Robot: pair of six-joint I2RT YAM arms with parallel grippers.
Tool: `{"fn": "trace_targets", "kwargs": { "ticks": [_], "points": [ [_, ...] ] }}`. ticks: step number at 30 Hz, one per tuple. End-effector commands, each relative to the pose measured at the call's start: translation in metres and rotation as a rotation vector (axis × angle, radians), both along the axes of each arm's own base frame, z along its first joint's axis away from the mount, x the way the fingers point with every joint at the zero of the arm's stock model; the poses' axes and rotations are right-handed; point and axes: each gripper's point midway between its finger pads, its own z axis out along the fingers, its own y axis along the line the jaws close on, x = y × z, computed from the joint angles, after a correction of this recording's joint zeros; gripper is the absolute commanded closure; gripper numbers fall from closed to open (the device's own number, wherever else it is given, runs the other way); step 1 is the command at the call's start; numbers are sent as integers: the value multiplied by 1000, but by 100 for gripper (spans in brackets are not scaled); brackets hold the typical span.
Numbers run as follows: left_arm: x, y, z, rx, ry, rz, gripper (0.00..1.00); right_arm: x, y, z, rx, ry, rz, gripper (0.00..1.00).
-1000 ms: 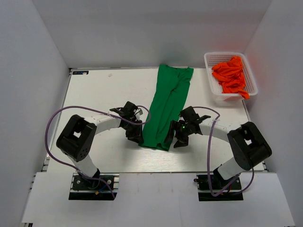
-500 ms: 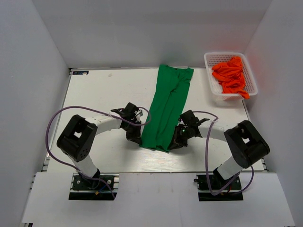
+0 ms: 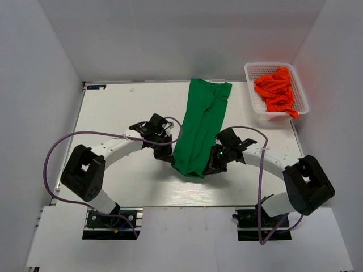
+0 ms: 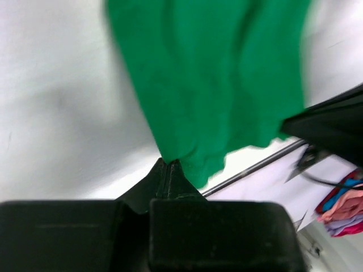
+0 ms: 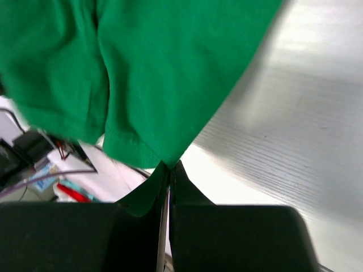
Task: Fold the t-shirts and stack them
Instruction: Grab the bottom of the folded rectangular tshirt with both arms, then fold the folded rectangular tshirt in 1/3 of the way
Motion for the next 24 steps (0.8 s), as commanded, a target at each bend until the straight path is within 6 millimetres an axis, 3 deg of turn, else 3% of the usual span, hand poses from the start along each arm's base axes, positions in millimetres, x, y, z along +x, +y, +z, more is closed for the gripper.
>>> {"fn": "trace_targets", "kwargs": {
  "ticks": [1, 2, 3, 4, 5, 6, 7, 12, 14, 15, 17, 18, 22, 24],
  "points": [
    [42, -19, 31, -58, -104, 35, 100, 24, -3, 17, -48, -79, -34, 100],
    [50, -20, 33, -62, -103, 54, 100, 39, 0, 31, -39, -127, -39, 100],
    [67, -27, 45, -68, -143, 73, 100, 46, -2, 31, -50, -136, -47, 100],
    [77, -24, 38, -23, -147, 94, 100, 51, -8, 31, -85, -147, -49, 100],
    [91, -31, 51, -33, -184, 103, 100, 61, -7, 36, -87, -162, -58, 100],
    [97, -32, 53, -25, -191, 109, 100, 71, -9, 42, -86, -184, -64, 100],
    [102, -33, 56, -19, -201, 115, 100, 77, -13, 36, -96, -166, -76, 100],
    [150, -46, 75, -9, -281, 160, 100, 126, -4, 72, -16, -253, -84, 100],
    [166, -49, 85, -11, -299, 175, 100, 135, -8, 66, -35, -242, -84, 100],
    [173, -53, 77, -4, -289, 174, 100, 148, -8, 76, -29, -267, -91, 100],
    [190, -55, 86, -11, -315, 193, 100, 158, -18, 71, -57, -256, -102, 100],
    [196, -53, 86, -9, -314, 202, 100, 170, -18, 79, -51, -283, -106, 100],
    [224, -65, 96, -41, -357, 199, 100, 189, -24, 81, -37, -281, -107, 100],
    [233, -72, 88, -50, -354, 194, 100, 199, -30, 75, -33, -260, -114, 100]
  ]
}}
